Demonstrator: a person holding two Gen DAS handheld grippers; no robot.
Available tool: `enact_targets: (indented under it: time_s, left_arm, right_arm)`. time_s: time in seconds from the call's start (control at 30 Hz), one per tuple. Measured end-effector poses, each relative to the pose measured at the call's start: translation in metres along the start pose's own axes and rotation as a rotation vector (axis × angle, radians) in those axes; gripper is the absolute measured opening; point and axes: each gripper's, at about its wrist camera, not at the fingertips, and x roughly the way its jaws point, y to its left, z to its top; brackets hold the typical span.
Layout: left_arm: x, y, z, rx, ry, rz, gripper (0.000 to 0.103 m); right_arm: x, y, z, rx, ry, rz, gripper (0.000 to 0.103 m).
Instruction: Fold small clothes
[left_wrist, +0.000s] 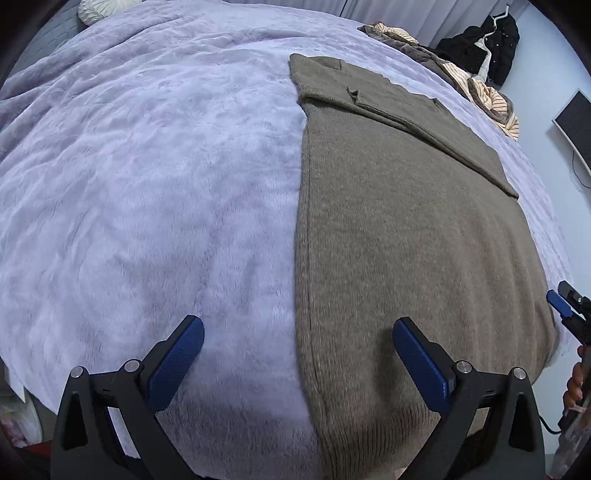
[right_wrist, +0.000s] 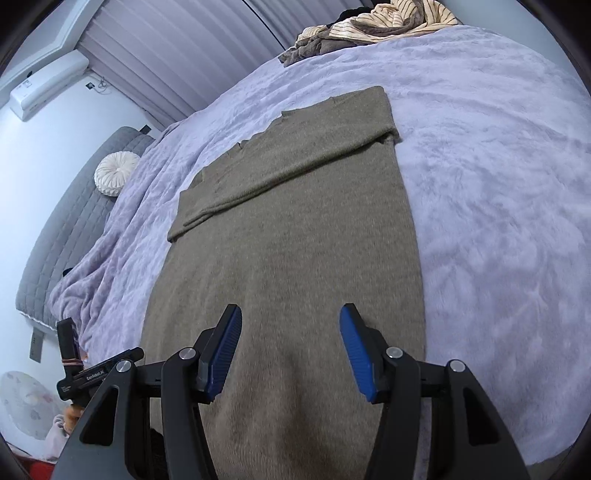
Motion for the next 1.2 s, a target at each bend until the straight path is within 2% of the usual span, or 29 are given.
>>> enact_targets:
  time_s: [0.17,0.33,0.4,0.47,0.5,0.6,0.63,0.67,0.7,0.73,0.77,0.8,0.83,0.9,1.03,1.2]
  left_arm:
    - [-0.006,-0.006,-0.014,0.02,0.038,-0.132,0.102]
    - [-0.006,-0.024,-0.023,0.101,0.09,-0.205,0.102]
    - [-0.004,-0.031,-0.026,0.14,0.112,-0.21,0.102]
    - [-0.002,-0.039,-0.029,0.185,0.129,-0.194,0.102]
    - [-0.001,-0.042,-0.029,0.199,0.138,-0.19,0.102]
    - [0.001,-0.047,-0.027,0.202,0.156,-0.195,0.102]
    - [0.001,-0.049,-0.026,0.197,0.154,-0.187,0.1]
    - [0.0,-0.051,-0.027,0.199,0.15,-0.169,0.079]
    - [0.0,-0.054,-0.027,0.213,0.149,-0.142,0.069]
    - [-0.001,-0.055,-0.027,0.223,0.153,-0.139,0.055]
    - [-0.004,-0.053,-0.025,0.21,0.153,-0.172,0.031]
    - [-0.006,-0.049,-0.022,0.18,0.164,-0.224,0.02]
    - [-0.008,-0.045,-0.018,0.141,0.179,-0.283,0.015]
    - [-0.014,-0.037,-0.01,0.077,0.17,-0.373,0.015]
    - [-0.03,-0.034,0.011,0.019,0.107,-0.478,0.015]
    - [-0.05,-0.036,0.058,-0.017,0.007,-0.566,0.015]
  right_arm:
    - [-0.025,-0.019,-0.031,0.032,-0.026,0.026,0.059]
    - [-0.051,-0.038,-0.047,0.068,-0.059,0.014,0.059]
    - [-0.053,-0.048,-0.055,0.1,-0.03,0.06,0.059]
    - [-0.044,-0.056,-0.065,0.131,0.04,0.153,0.059]
    - [-0.039,-0.057,-0.069,0.133,0.061,0.172,0.059]
    - [-0.021,-0.056,-0.078,0.133,0.109,0.246,0.059]
    - [-0.016,-0.056,-0.08,0.148,0.121,0.283,0.056]
    - [-0.013,-0.055,-0.082,0.16,0.129,0.32,0.048]
    - [-0.011,-0.053,-0.083,0.162,0.131,0.357,0.022]
    - [-0.012,-0.05,-0.084,0.164,0.126,0.391,0.01]
    - [-0.015,-0.049,-0.083,0.173,0.111,0.44,0.01]
    - [-0.018,-0.048,-0.083,0.183,0.094,0.488,0.01]
    - [-0.021,-0.047,-0.08,0.193,0.078,0.529,0.01]
    - [-0.027,-0.044,-0.074,0.215,0.043,0.599,0.01]
    - [-0.031,-0.036,-0.054,0.249,-0.004,0.706,0.01]
    - [-0.032,-0.019,-0.009,0.253,-0.065,0.8,0.008]
